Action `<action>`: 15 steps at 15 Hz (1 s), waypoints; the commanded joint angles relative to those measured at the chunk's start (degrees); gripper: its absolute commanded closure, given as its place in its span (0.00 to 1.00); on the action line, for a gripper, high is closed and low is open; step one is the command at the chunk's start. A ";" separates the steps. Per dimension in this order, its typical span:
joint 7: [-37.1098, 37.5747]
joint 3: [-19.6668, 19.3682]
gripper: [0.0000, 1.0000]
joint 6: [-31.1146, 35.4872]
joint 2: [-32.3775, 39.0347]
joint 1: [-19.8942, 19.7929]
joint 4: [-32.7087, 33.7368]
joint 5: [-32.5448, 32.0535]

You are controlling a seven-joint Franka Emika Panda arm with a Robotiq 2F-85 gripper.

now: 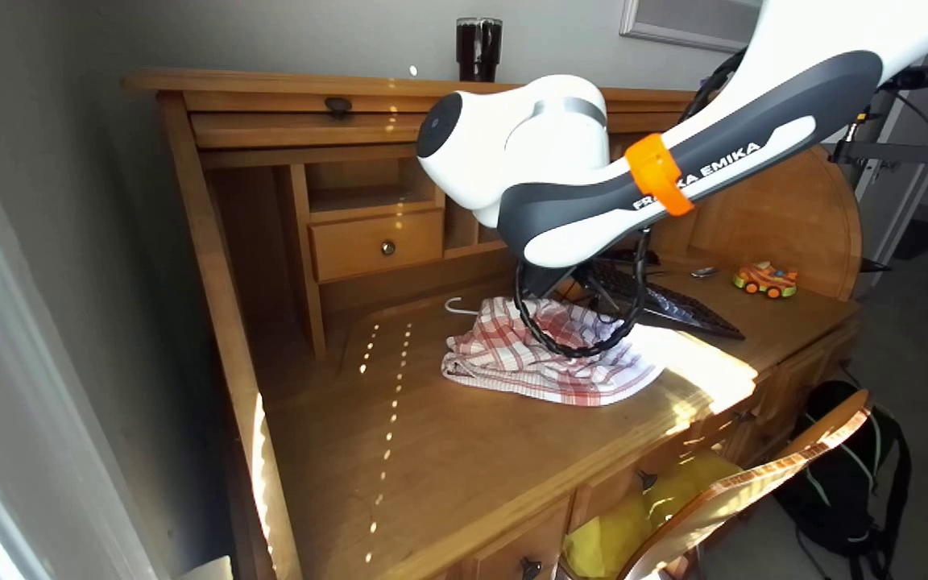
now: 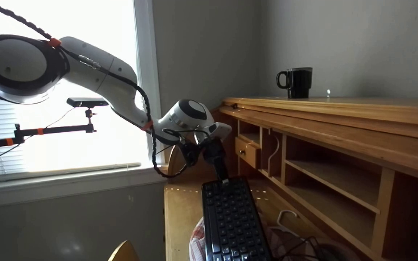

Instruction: Move the keyboard to the top half of the desk

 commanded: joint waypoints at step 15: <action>10.94 5.42 0.95 -15.31 -17.31 0.11 -11.90 -5.87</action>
